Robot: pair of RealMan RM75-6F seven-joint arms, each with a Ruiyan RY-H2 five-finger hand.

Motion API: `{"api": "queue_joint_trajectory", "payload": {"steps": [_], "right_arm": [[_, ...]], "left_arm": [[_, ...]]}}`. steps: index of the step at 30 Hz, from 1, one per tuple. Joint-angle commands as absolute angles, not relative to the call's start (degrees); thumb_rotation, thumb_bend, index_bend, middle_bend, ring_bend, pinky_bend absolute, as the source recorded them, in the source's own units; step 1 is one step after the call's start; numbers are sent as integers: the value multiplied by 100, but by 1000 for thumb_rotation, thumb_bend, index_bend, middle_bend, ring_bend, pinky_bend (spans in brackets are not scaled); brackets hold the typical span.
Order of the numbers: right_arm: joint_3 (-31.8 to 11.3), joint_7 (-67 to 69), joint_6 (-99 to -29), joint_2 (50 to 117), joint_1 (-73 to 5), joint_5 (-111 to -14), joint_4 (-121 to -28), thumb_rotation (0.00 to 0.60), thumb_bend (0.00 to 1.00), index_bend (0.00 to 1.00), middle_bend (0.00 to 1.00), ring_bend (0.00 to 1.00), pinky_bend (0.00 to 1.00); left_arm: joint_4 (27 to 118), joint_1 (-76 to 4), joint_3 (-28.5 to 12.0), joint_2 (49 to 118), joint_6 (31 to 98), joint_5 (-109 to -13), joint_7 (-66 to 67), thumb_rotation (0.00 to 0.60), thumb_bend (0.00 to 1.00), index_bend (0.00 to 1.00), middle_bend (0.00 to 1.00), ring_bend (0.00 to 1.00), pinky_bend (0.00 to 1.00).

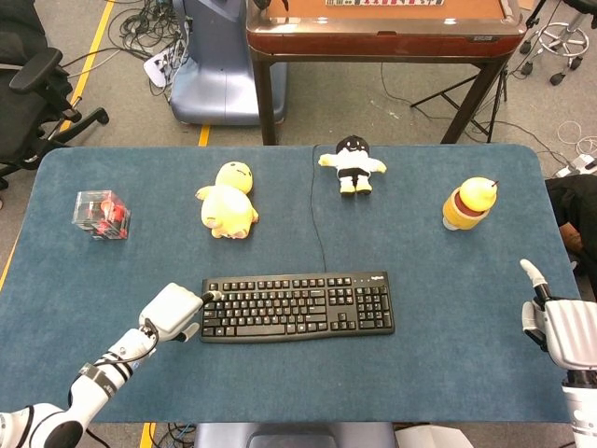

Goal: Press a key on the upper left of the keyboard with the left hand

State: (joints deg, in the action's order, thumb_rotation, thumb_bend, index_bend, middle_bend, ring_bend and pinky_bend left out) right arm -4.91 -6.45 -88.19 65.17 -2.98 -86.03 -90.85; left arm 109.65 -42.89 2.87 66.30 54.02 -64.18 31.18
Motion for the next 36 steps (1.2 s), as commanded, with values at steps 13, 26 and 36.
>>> {"api": "queue_joint_trajectory", "payload": {"steps": [13,26,36], "right_arm": [[-500,-674,-8672,6557,-385,-8569,-9057,600,626,160,590,591,882],[-509,-728,-8622,6580,-424,-8539,-9042,600,623,184,478,435,721],[-486,-731,-8667,6553,-412,-8594,-9086,600,621,185,478,435,721]], "left_arm": [[11237,-3038,693,6222,6990,-8215,2604,600,359,229,727,623,804],[11134,-1573,1010,6345,8699,-8939,2382,600,359,341,716,617,799],[10731,-923,974,6240,9297,-9177,1852,600,359,370,711,617,799]]}}
